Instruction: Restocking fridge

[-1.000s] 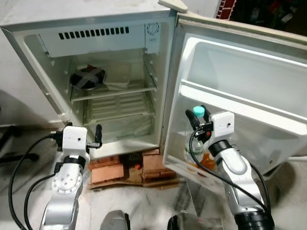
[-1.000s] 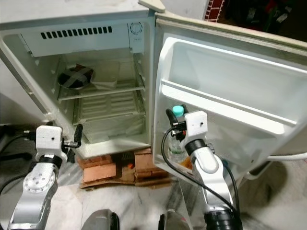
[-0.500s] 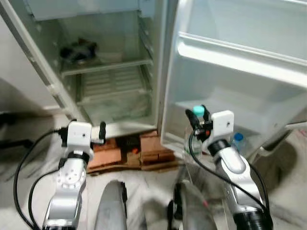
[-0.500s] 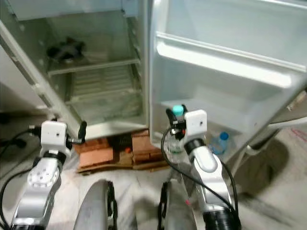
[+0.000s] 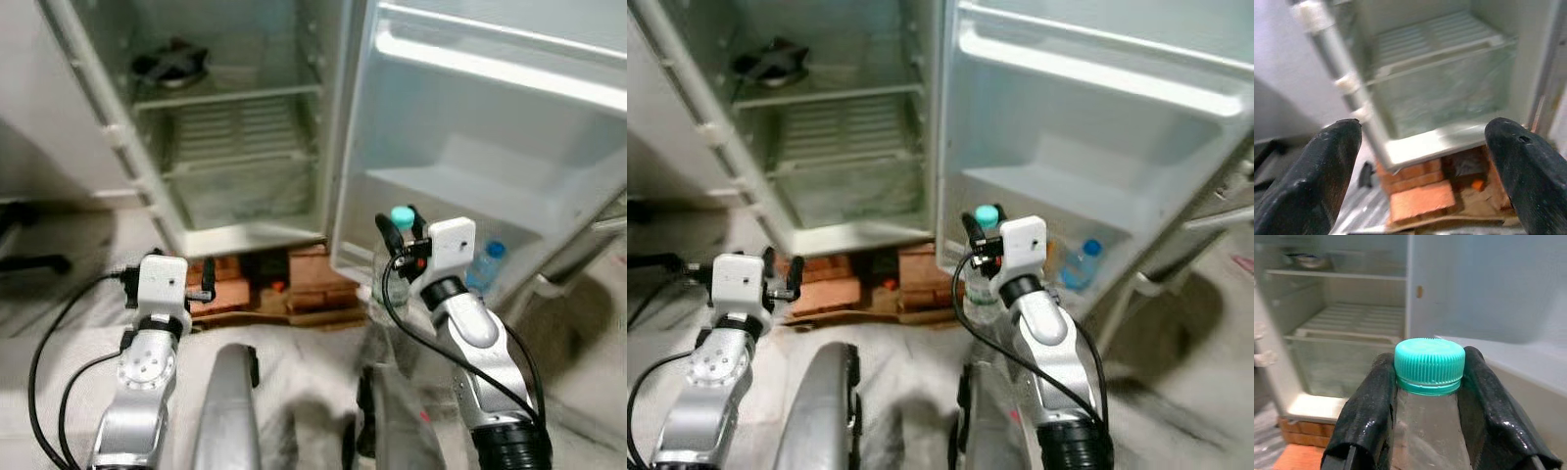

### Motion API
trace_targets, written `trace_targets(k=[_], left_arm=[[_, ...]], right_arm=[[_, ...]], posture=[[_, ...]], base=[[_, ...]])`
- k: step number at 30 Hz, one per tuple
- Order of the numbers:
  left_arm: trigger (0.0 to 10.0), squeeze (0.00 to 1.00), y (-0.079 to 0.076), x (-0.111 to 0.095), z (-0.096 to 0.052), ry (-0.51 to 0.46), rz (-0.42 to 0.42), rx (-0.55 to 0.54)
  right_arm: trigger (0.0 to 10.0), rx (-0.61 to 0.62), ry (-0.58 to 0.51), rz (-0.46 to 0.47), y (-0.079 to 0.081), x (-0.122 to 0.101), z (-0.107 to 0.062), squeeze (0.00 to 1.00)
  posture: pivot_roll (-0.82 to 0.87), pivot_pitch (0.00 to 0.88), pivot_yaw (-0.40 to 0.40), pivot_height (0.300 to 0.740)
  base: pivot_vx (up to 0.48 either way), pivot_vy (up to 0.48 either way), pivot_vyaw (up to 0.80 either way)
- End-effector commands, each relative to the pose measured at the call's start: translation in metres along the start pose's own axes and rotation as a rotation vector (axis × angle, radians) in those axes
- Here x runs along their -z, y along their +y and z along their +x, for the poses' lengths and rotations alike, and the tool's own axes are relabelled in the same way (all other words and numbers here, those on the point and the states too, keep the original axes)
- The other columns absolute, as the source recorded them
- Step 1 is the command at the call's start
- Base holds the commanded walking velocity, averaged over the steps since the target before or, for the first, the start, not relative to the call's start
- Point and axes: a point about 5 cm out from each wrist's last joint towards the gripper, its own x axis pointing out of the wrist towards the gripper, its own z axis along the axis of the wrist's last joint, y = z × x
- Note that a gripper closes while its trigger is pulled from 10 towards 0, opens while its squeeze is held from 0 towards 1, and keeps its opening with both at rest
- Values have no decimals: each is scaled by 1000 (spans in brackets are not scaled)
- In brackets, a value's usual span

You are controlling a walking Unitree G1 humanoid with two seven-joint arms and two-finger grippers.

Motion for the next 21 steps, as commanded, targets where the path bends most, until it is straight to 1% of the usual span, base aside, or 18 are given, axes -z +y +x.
trace_targets(k=[1, 4, 9, 20, 21], left_arm=[[10000, 0, 1, -2, 1, -7, 8, -15], [10000, 0, 1, -3, 1, -8, 8, -15], [10000, 0, 1, -3, 0, -7, 6, -18], [10000, 0, 1, -4, 1, -16, 20, -18], [10000, 0, 1, -4, 1, -17, 21, -17]], right_arm=[[10000, 0, -35, -8, -2, -8, 4, 0], [10000, -1, -37, 1, -2, -8, 4, 0], [10000, -26, -48, -4, 3, -10, 6, 0], [10000, -36, -48, 7, 4, -10, 5, 0], [10000, -39, -50, 8, 5, -11, 6, 0]], posture=[[30, 168, -20, 626], [30, 168, -21, 618], [25, 172, -25, 588], [24, 175, -23, 588], [25, 175, -22, 588]], base=[[0, 0, 0], [0, 0, 0], [0, 0, 0], [0, 0, 0], [270, 0, 0]])
